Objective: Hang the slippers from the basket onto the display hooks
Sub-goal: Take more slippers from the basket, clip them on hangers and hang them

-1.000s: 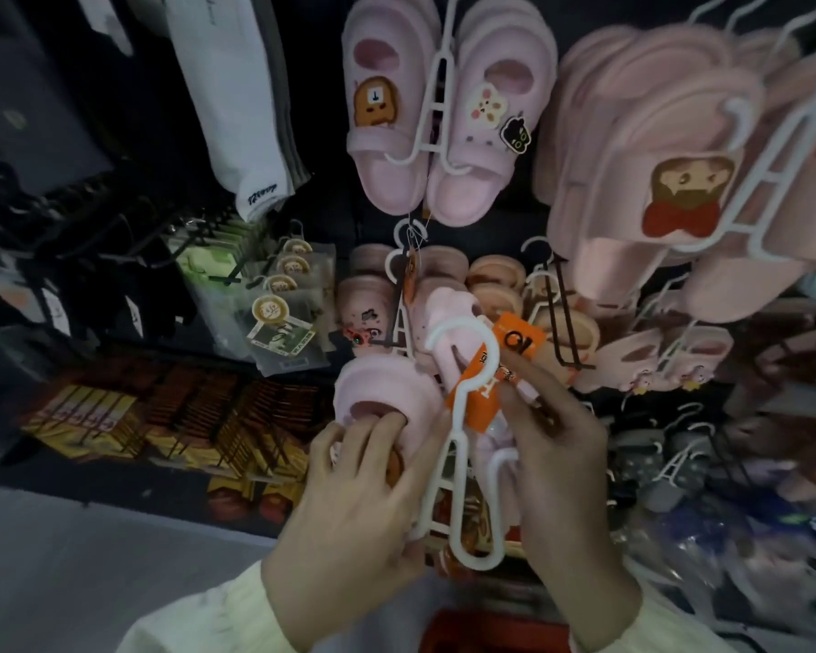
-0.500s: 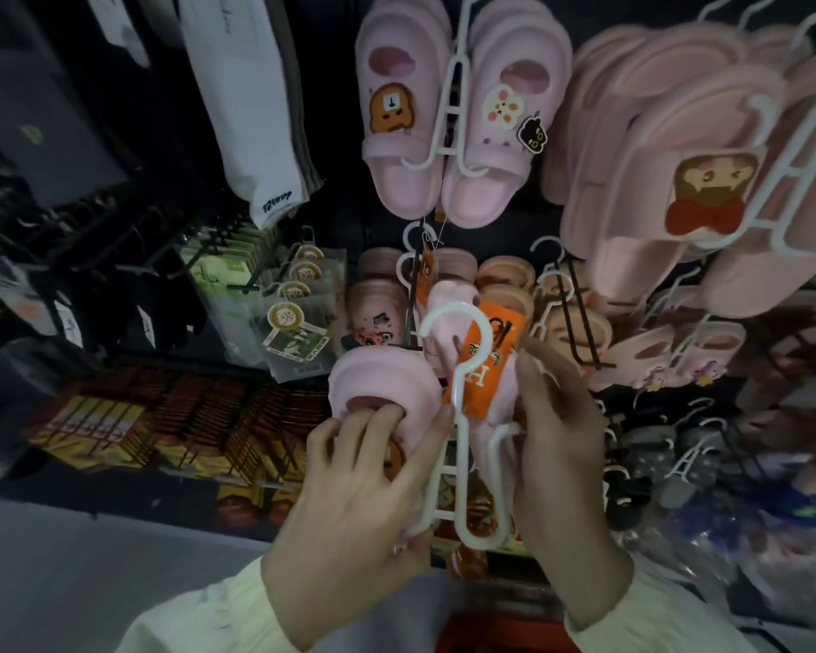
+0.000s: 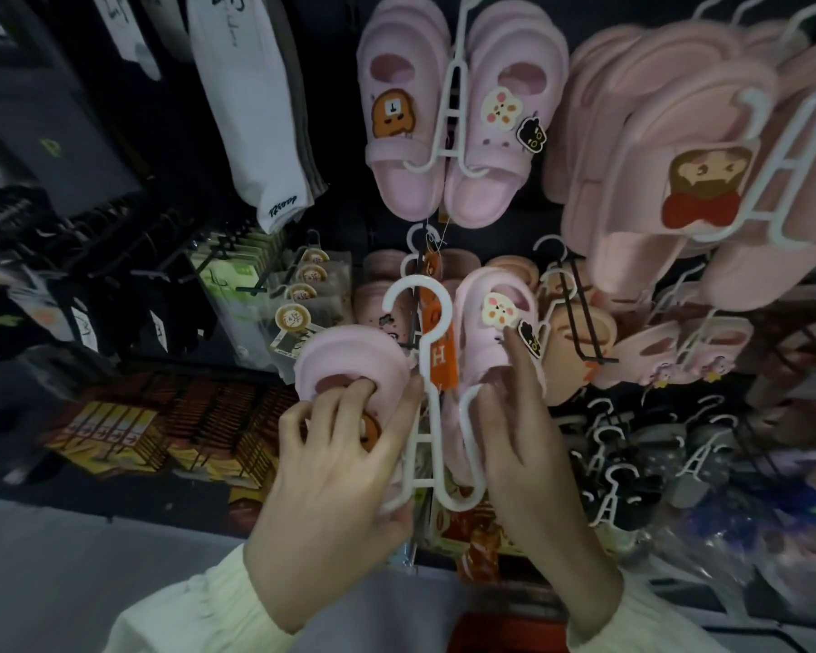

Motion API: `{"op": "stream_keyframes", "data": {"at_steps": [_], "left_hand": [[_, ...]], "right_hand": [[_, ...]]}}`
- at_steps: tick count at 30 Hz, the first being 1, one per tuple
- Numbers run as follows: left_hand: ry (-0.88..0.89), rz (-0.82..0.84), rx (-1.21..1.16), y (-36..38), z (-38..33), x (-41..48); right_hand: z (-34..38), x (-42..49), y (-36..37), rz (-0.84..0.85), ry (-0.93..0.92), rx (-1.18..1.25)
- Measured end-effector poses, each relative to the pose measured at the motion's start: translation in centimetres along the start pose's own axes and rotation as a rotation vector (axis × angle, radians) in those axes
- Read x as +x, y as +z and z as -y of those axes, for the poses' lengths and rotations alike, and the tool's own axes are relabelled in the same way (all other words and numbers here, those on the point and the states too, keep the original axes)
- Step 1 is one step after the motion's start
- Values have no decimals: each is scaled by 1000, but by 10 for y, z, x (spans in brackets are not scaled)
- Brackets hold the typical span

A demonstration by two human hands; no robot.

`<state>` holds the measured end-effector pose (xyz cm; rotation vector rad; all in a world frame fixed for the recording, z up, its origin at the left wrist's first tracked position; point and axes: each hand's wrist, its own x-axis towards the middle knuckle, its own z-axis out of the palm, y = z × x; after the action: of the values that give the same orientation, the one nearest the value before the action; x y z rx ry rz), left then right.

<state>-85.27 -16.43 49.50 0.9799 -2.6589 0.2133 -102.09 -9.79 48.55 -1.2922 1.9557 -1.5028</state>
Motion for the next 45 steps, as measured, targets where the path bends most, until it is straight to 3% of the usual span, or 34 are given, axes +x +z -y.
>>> {"op": "stream_keyframes", "data": {"at_steps": [3,9,15,23,32,45], "left_hand": [[-11,23,20,0,6,2],[35,55,18,1,10,2],[53,52,5,3,2,-1],[-50,-30,2,2,-1,1],[-173,-132,-26,-8,9,7],[-37,-223,-77,-8,20,7]], "right_hand": [[-5,1,3,14,-57,-111],[-11,2,3,53,2,-108],[-7,-3,10,66,-84,-182],[-1,-17,20,2,-364,-437],[2,-40,23,23,-411,-626],[0,-58,8,36,-461,-756]]}}
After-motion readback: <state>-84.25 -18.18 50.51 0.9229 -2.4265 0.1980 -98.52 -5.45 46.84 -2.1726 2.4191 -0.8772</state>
